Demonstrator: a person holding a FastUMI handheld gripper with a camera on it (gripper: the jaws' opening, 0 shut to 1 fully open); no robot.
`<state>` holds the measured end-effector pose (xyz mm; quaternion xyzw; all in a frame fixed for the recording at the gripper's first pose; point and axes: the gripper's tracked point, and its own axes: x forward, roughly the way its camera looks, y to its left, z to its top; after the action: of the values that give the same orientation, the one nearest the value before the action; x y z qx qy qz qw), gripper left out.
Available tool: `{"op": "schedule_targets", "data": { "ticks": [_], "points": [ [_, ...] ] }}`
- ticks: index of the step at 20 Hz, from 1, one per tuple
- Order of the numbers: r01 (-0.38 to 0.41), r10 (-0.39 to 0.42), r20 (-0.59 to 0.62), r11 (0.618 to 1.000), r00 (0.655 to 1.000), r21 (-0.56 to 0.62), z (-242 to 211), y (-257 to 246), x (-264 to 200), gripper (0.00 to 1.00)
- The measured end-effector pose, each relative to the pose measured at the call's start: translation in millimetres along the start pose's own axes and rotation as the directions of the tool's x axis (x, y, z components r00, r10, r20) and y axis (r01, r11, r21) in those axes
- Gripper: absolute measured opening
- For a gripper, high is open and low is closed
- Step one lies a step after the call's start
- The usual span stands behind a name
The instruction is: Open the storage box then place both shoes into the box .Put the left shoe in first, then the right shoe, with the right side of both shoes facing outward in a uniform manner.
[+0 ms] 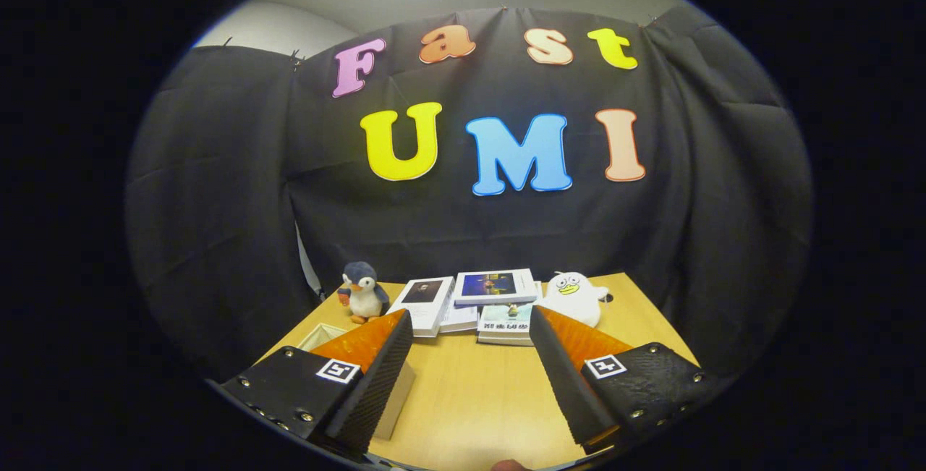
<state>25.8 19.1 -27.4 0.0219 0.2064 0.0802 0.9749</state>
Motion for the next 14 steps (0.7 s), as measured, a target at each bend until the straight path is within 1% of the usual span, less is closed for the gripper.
{"op": "schedule_targets", "data": {
  "ticks": [4, 14],
  "points": [
    [0.069, -0.066, 0.081, 0.997, 0.995, -0.04, 13.2, -31.7, -15.1, 0.98],
    [0.105, -0.1, 0.176, 0.994, 0.979, -0.019, 22.3, -60.9, -27.3, 0.98]
  ]
}}
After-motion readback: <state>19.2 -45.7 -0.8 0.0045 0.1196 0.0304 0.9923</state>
